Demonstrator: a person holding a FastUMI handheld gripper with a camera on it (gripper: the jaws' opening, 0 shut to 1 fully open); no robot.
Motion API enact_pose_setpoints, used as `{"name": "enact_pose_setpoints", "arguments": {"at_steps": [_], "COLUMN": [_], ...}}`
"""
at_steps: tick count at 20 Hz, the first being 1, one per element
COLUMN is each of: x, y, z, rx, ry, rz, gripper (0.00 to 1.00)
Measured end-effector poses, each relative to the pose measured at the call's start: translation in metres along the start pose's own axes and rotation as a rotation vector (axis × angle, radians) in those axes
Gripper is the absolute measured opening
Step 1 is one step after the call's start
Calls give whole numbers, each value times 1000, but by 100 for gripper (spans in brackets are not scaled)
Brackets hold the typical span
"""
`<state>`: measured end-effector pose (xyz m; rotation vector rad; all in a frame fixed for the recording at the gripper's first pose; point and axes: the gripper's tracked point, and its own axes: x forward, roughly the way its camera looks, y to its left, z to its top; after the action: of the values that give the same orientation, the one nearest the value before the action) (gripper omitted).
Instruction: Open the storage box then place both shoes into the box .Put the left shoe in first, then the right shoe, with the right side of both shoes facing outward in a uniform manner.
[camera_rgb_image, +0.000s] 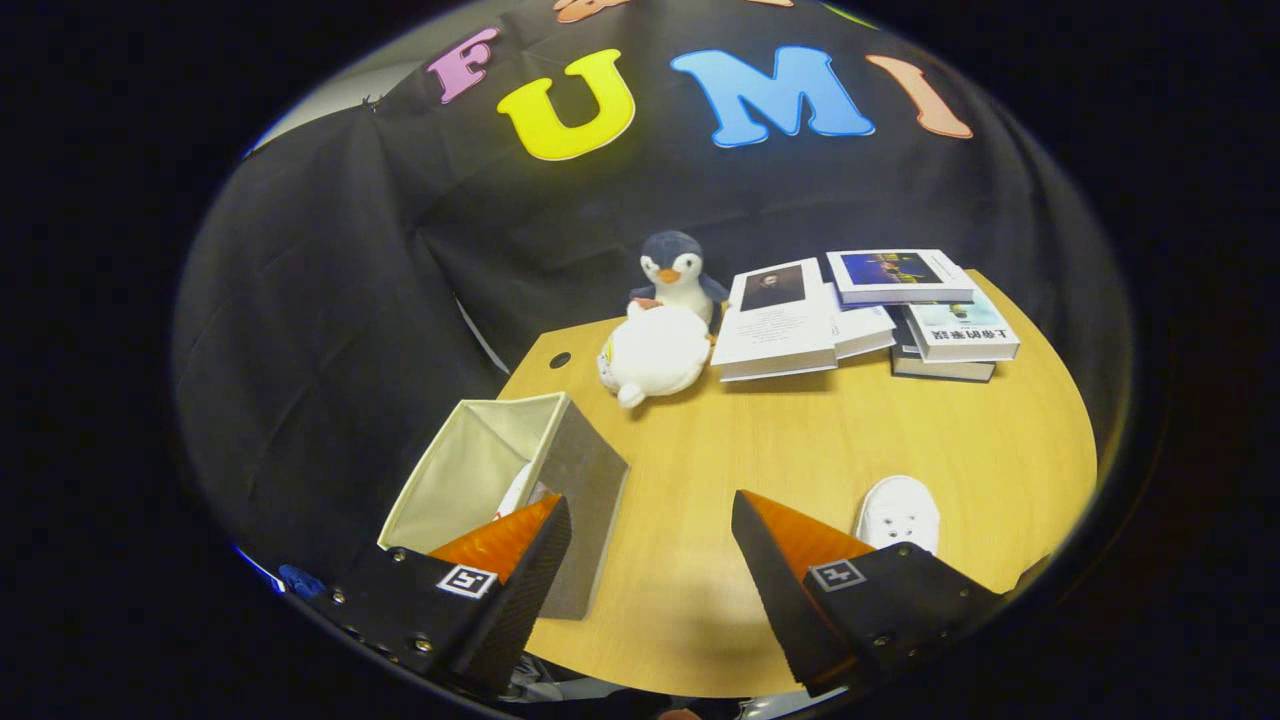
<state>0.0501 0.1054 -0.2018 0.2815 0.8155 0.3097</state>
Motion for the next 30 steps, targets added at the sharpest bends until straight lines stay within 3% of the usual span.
{"name": "enact_pose_setpoints", "arguments": {"at_steps": [12,18,30], "x": [-27,-23,-8], "y": [-142,-195,-236], "z": [-22,-54,-126], "rx": [28,-3,-25], "ry": [9,97,297], "rz": [-192,-264,-282], "gripper": [98,98,98]}}
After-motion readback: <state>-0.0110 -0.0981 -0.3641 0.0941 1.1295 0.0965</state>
